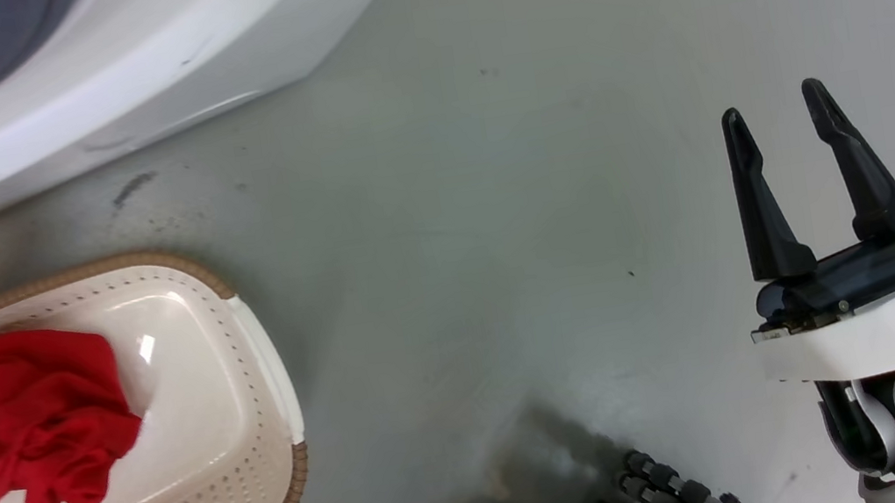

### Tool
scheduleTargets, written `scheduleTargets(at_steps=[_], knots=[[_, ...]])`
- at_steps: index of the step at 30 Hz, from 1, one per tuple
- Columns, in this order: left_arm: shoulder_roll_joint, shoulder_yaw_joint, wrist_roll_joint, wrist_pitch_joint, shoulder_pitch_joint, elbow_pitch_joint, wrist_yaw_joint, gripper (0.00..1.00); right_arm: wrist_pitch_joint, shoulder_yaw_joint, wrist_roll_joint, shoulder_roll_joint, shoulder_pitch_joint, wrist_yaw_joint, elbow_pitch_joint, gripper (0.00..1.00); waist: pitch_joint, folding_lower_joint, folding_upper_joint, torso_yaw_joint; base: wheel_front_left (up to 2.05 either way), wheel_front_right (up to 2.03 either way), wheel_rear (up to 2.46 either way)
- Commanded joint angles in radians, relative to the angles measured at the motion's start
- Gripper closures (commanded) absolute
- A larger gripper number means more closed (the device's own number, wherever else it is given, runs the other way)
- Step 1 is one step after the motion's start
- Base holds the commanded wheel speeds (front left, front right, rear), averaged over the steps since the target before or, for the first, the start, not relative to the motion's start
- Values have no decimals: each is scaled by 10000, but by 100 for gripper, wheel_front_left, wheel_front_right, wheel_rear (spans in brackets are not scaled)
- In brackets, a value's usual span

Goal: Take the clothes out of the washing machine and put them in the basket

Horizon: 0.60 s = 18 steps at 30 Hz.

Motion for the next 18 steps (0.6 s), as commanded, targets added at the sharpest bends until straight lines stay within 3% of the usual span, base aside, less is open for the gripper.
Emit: scheduleTargets(at_steps=[1,9,18], knots=[[-65,-80,-129,-323,293,-11,-6,100,-20,-46,-155,13,-53,-10,44,0,-416,-1,0,293,0,0,0],[-287,-894,-377,-3384,1706,-57,-11,100,-20,-513,-875,10,106,-10,227,0,-1754,-1,0,1050,0,0,0],[-1015,-886,-578,-6758,3435,513,210,100,-20,-847,-1452,11,466,-10,464,0,-3207,-1,0,1901,0,0,0]])
